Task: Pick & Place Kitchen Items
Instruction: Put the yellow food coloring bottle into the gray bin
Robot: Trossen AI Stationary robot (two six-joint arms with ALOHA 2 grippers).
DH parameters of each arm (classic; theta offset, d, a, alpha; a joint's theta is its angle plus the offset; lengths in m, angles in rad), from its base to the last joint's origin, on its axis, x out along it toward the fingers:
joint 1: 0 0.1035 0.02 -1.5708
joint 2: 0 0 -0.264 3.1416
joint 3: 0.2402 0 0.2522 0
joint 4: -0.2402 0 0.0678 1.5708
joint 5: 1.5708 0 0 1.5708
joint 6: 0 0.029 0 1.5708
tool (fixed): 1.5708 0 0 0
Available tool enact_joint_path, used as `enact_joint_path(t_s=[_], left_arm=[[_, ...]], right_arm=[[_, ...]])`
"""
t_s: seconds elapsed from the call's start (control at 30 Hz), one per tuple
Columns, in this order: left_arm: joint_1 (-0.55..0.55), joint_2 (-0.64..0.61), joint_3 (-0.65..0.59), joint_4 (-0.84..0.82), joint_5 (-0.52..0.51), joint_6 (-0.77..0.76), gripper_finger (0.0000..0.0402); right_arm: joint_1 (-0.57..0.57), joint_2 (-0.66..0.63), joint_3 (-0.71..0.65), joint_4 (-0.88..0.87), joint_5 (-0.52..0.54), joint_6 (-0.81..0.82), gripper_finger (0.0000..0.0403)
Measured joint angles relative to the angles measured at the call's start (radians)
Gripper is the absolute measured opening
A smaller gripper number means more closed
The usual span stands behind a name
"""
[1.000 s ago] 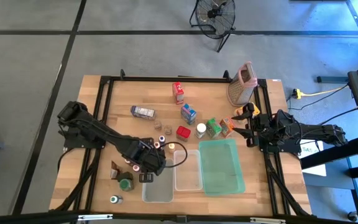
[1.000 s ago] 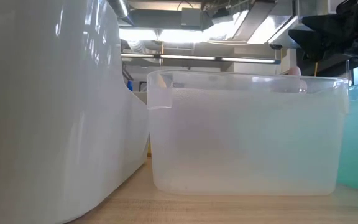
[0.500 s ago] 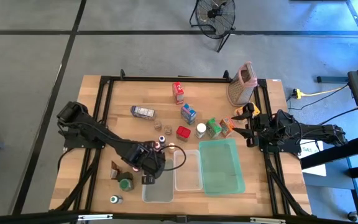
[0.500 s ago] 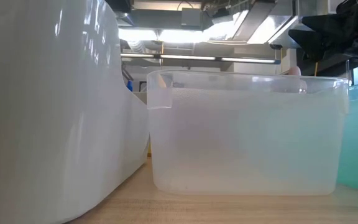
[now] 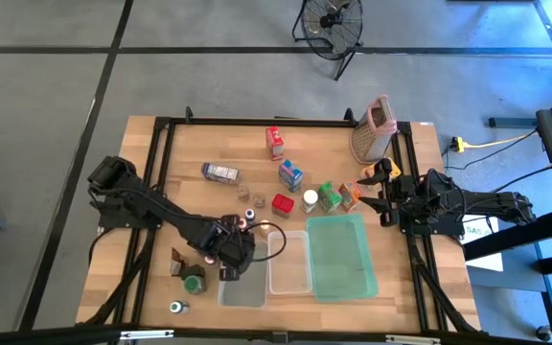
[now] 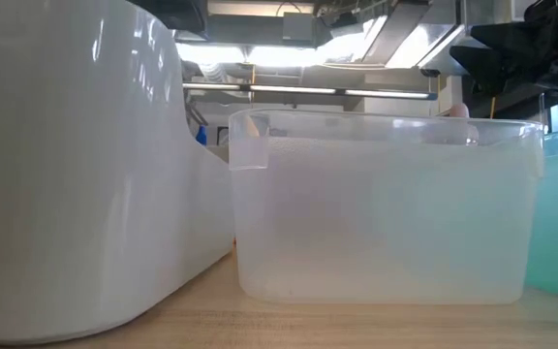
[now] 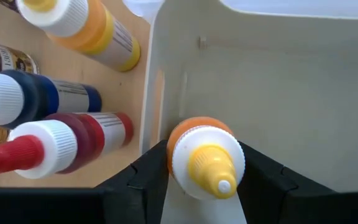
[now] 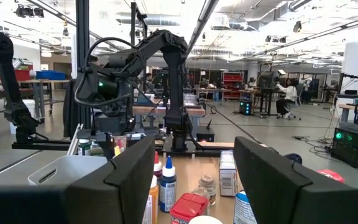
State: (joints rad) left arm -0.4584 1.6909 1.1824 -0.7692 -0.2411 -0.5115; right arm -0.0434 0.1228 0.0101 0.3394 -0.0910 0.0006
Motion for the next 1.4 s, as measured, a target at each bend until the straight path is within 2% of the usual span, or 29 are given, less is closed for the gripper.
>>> enact_joint_path(t_s=[1.4], left_arm=[[0.002, 0.0, 0.0, 0.003, 0.026, -0.024, 0.0169]], right_arm=[[0.0, 0.0, 0.0, 0.0, 0.0, 0.015, 0.0221]])
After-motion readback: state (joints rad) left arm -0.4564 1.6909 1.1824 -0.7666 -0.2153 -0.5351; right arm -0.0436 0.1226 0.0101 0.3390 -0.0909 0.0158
